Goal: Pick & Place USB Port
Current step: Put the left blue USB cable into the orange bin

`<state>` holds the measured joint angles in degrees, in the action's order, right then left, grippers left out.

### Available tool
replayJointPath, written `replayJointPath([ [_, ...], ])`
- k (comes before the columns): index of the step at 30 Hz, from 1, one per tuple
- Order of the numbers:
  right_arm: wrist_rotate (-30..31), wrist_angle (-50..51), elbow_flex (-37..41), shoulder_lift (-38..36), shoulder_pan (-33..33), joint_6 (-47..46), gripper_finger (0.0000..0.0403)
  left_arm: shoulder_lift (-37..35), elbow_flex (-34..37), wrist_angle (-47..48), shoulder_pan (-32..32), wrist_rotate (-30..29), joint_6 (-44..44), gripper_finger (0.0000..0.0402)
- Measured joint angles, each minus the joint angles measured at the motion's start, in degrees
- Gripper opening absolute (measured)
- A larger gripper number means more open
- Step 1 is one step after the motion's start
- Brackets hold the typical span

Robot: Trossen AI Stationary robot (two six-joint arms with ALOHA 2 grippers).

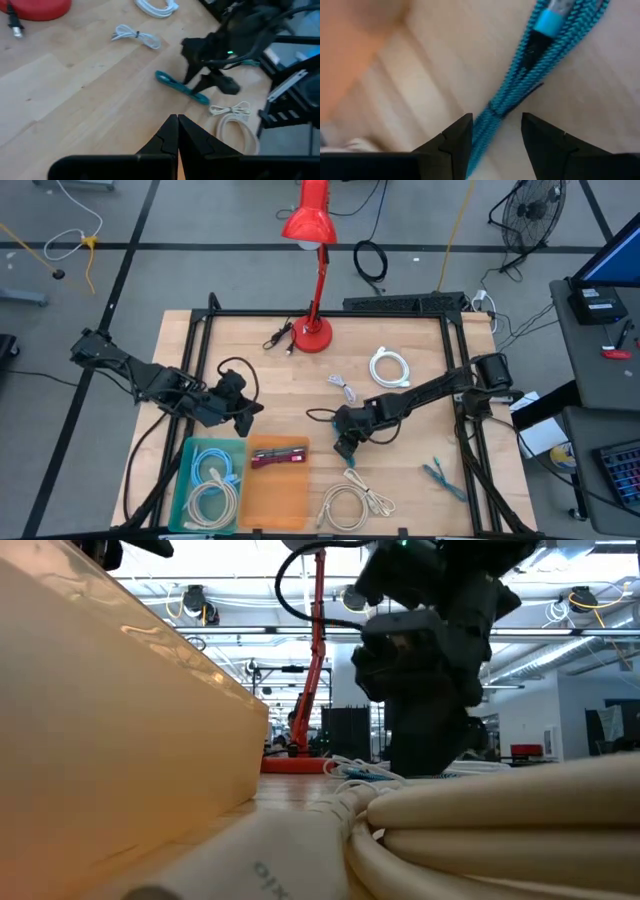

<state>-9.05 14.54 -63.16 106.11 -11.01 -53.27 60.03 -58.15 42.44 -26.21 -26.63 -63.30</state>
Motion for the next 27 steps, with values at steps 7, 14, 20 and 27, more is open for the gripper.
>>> replayJointPath([
  [7, 5.02, 0.24, -0.09, 1.42, 0.42, 3.03, 0.0139, 0.00, 0.00, -1.89, -0.93, -0.35, 0.02, 0.0005],
  [14, 5.02, 0.09, 0.13, 0.47, 0.90, 4.26, 0.0018, 0.00, 0.00, -3.30, -0.91, -3.09, -0.15, 0.0005],
  [20, 4.99, 0.28, 0.39, -5.81, 2.37, 6.15, 0.0014, 0.00, 0.00, -4.60, -0.88, -7.84, -0.09, 0.0005],
  [27, 10.85, -7.81, 0.24, -20.41, 4.73, 7.98, 0.0012, 0.00, 0.02, -7.23, -0.49, -14.24, 0.68, 0.0005],
])
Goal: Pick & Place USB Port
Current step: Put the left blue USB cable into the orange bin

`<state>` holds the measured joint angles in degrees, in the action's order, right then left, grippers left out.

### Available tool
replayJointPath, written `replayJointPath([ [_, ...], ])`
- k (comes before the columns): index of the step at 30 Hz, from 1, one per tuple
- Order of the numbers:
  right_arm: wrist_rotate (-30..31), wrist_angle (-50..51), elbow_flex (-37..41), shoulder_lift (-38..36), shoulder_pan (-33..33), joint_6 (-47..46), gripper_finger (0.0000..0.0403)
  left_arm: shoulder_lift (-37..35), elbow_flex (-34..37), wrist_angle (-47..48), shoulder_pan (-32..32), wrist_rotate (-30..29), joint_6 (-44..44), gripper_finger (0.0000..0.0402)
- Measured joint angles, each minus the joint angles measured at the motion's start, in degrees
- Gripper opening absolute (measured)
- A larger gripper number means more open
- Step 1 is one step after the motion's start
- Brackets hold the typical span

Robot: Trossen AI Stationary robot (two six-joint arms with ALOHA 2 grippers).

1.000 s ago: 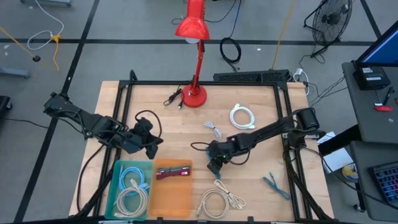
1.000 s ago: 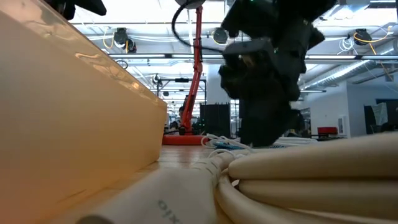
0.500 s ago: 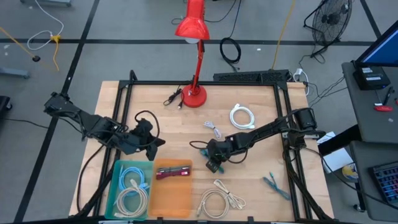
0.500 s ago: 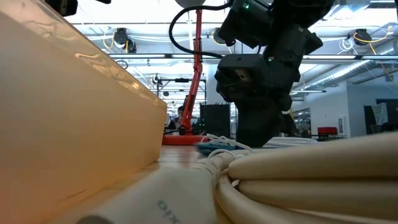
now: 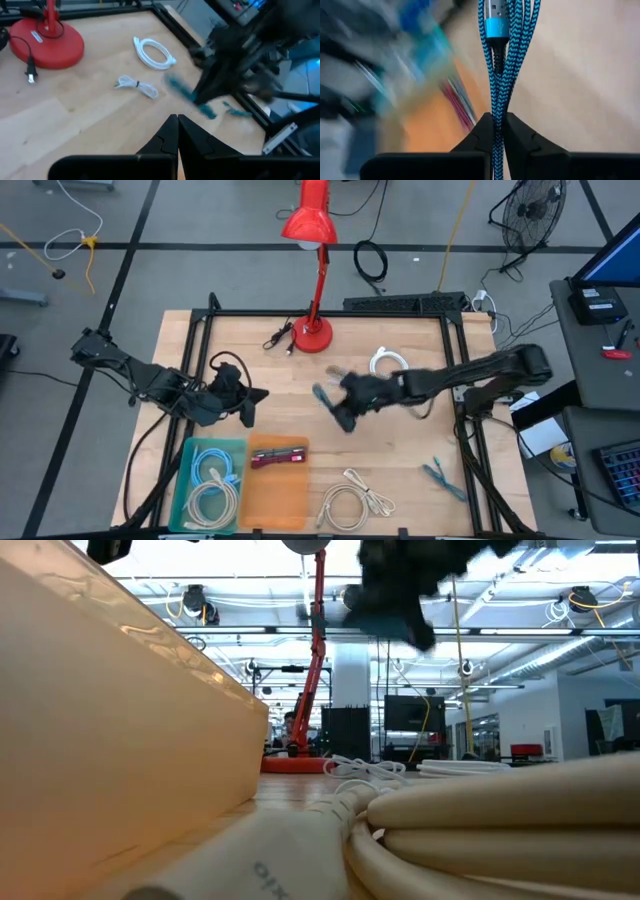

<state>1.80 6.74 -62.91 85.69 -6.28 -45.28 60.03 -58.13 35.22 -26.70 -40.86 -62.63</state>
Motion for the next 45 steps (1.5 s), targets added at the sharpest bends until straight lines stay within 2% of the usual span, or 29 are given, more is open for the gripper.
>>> replayJointPath([
  [5, 4.58, -7.49, -0.09, -8.06, 1.51, 1.46, 0.0012, 0.00, 0.00, -4.89, 1.12, 1.78, 4.91, 0.0005],
  [9, 5.86, -13.16, -0.09, -11.64, 2.01, 2.79, 0.0012, 0.25, 0.02, -14.16, 3.44, 9.47, 14.30, 0.0005],
  [16, 5.71, -19.62, -0.09, -12.68, 1.37, 2.65, 0.0012, 4.55, 0.02, -38.96, 10.84, 26.44, 29.18, 0.0005],
  [21, 5.85, -22.33, -0.09, -12.68, 0.12, 2.86, 0.0012, 11.81, 0.02, -54.22, 16.76, 38.97, 28.67, 0.0005],
  [25, 6.06, -22.54, -0.09, -12.68, -0.30, 2.93, 0.0012, 18.16, 0.02, -65.65, 19.06, 48.16, 23.18, 0.0011],
  [29, 7.36, -22.79, -0.09, -12.68, -1.49, 3.13, 0.0012, 20.53, 0.04, -64.06, 18.92, 48.25, 19.43, 0.0055],
  [32, 8.47, -22.75, -0.09, -12.68, -2.56, 3.37, 0.0012, 20.76, 0.02, -60.89, 18.90, 46.74, 18.02, 0.0112],
  [38, 9.16, -22.66, -0.09, -12.70, -3.24, 4.04, 0.0012, 20.41, 0.02, -60.49, 18.90, 46.39, 17.49, 0.0223],
  [41, 9.31, -22.73, -0.09, -12.70, -3.22, 3.70, 0.0012, 19.85, -0.01, -59.21, 19.09, 44.83, 17.49, 0.0254],
  [45, 8.91, -22.78, -0.07, -12.68, -3.56, 2.89, 0.0011, 18.22, -0.02, -52.81, 19.82, 42.19, 17.59, 0.0266],
])
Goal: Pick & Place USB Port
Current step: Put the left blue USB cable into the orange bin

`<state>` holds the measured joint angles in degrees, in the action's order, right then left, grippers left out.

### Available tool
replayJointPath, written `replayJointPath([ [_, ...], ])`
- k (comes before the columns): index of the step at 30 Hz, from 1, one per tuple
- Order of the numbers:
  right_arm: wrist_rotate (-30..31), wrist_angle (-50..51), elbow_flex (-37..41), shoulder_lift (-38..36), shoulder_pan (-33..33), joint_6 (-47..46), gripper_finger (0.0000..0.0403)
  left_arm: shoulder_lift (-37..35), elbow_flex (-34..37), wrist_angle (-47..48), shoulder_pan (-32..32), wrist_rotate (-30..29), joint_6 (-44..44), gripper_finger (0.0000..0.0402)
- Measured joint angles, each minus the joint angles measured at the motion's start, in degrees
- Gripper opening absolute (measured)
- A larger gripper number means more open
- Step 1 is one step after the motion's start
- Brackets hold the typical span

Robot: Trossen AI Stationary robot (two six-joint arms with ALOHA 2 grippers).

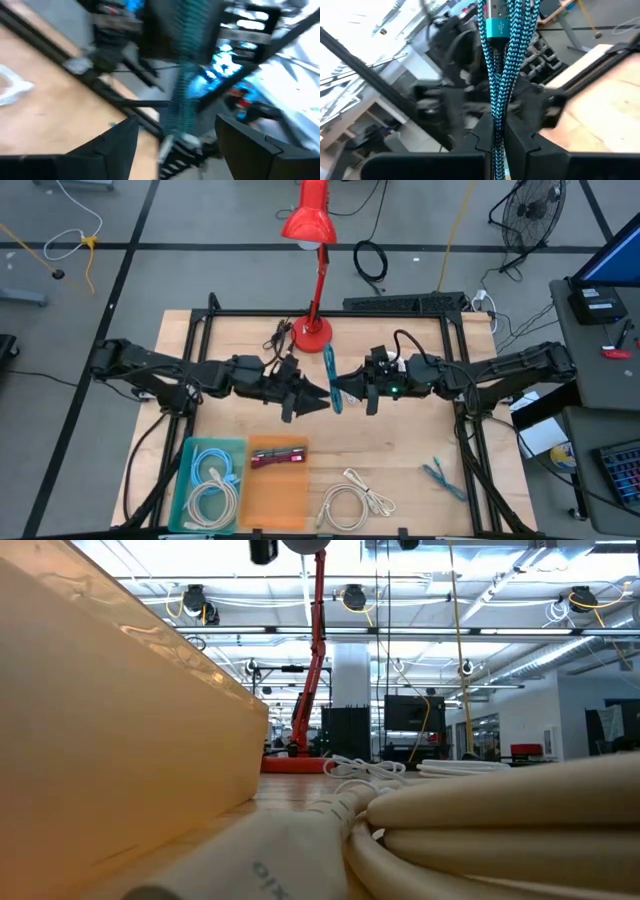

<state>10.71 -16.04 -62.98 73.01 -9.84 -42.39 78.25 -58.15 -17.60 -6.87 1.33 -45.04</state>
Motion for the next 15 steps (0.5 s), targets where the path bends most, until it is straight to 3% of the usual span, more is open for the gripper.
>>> replayJointPath([
  [6, 0.32, -1.00, -0.02, -0.04, -0.44, 0.40, 0.0011, -2.84, 0.00, 8.18, 0.00, -6.09, 3.06, 0.0241],
  [15, 1.38, -0.86, -0.02, 0.76, -0.28, 0.85, 0.0011, -3.36, 0.00, 2.50, 0.45, -4.49, 6.36, 0.0220],
])
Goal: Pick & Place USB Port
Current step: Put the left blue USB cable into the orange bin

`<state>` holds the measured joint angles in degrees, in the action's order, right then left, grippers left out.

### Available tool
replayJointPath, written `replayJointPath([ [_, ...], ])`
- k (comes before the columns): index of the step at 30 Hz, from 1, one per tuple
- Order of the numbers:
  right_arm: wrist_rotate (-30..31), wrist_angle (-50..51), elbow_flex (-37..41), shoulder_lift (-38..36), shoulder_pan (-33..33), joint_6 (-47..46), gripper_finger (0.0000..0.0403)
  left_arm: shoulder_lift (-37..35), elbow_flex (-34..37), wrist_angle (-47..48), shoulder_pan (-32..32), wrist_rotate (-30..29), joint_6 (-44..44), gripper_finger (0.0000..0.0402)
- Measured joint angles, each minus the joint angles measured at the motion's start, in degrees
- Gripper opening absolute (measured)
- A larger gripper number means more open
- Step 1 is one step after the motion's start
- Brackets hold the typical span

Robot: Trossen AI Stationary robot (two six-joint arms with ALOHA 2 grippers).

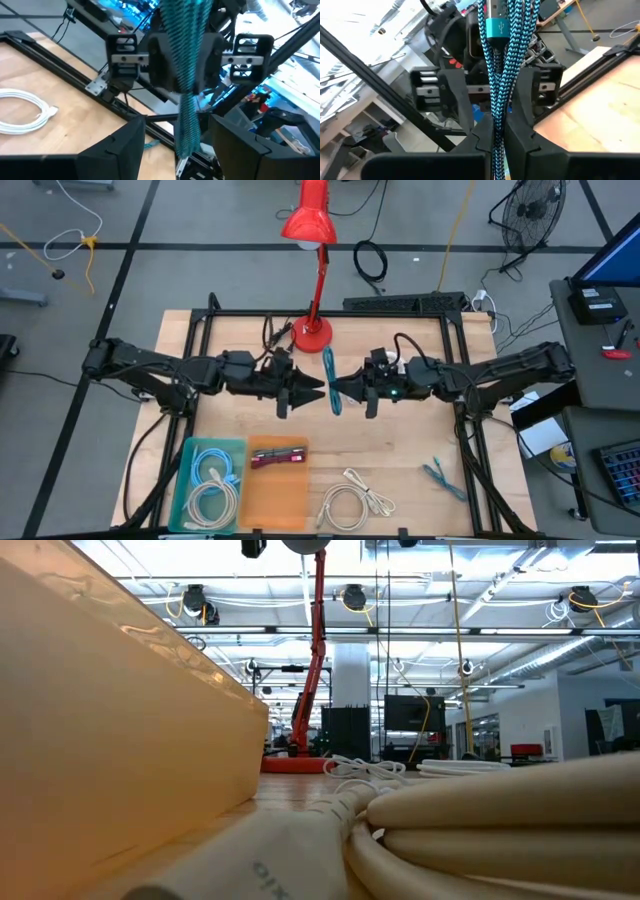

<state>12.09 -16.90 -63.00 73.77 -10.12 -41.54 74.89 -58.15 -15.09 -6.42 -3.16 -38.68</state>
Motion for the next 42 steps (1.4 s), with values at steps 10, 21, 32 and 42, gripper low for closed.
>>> replayJointPath([
  [10, 1.00, -2.07, -0.04, 1.14, 0.46, 0.28, 0.0011, 0.02, 0.00, -0.07, 1.34, -0.02, 0.02, 0.0221],
  [21, 1.26, -3.17, 0.07, 2.50, 1.50, 0.26, 0.0011, 0.02, 0.00, -0.18, 1.32, -0.04, 0.20, 0.0221],
  [32, 1.27, -6.03, -0.04, 3.59, 2.04, -0.17, 0.0011, 0.07, 0.00, -0.02, 1.32, -0.30, 0.49, 0.0220],
  [42, 1.34, -5.65, -0.02, 3.70, 2.22, -0.35, 0.0011, 0.09, 0.00, 0.24, 1.54, 0.11, 0.44, 0.0188],
])
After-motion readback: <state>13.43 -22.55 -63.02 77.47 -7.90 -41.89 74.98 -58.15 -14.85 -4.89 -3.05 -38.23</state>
